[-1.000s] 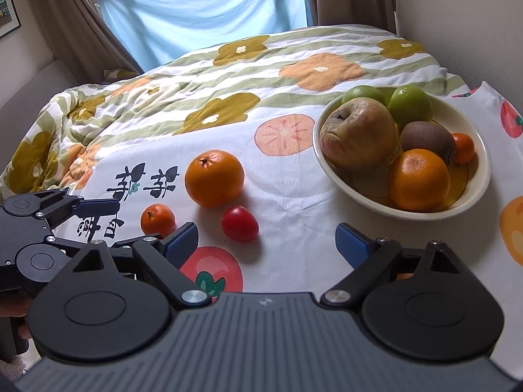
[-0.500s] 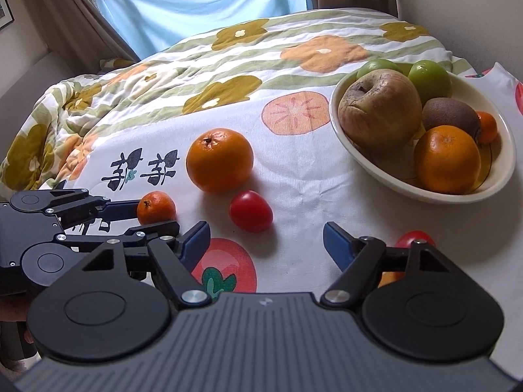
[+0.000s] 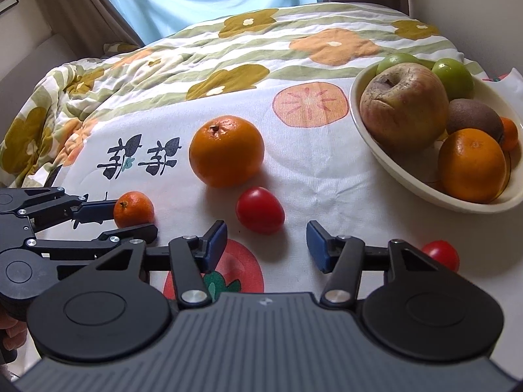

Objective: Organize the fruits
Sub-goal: 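Grasp a tangerine with the left tool while the right tool grasps a red cherry tomato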

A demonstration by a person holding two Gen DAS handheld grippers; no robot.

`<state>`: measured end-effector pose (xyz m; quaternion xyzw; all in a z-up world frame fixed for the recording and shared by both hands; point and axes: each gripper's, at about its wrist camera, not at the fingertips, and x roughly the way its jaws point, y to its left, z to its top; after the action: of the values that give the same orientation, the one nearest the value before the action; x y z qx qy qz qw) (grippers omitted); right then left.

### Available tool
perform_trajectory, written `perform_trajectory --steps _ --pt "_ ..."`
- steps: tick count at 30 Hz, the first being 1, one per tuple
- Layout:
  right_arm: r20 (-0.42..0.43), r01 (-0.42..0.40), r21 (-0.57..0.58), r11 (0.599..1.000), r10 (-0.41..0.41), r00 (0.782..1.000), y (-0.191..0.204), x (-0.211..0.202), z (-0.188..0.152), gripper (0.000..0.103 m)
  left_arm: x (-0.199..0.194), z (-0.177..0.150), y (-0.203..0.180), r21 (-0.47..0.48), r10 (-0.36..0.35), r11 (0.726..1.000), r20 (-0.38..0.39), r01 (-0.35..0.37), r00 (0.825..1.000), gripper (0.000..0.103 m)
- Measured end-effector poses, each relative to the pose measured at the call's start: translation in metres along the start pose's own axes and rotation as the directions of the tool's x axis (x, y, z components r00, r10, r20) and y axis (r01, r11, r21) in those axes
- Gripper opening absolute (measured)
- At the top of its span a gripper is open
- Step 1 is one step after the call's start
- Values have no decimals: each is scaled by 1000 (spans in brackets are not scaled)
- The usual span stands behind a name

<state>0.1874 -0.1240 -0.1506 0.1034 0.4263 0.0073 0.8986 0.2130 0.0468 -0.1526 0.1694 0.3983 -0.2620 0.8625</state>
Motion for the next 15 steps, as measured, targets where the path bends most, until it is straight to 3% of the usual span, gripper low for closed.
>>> perform_trajectory --steps 5,9,15 --pt "12 12 -34 999 -12 1000 4 7 4 65 -3 -4 4 -29 10 1000 -1 -10 1000 42" --pt "18 7 -53 999 -6 1000 5 9 5 48 -5 -6 5 -37 25 999 -8 -25 1000 42" --pt "27 -7 -78 997 9 1000 6 6 8 47 -10 -9 8 -84 50 995 -23 -52 998 42"
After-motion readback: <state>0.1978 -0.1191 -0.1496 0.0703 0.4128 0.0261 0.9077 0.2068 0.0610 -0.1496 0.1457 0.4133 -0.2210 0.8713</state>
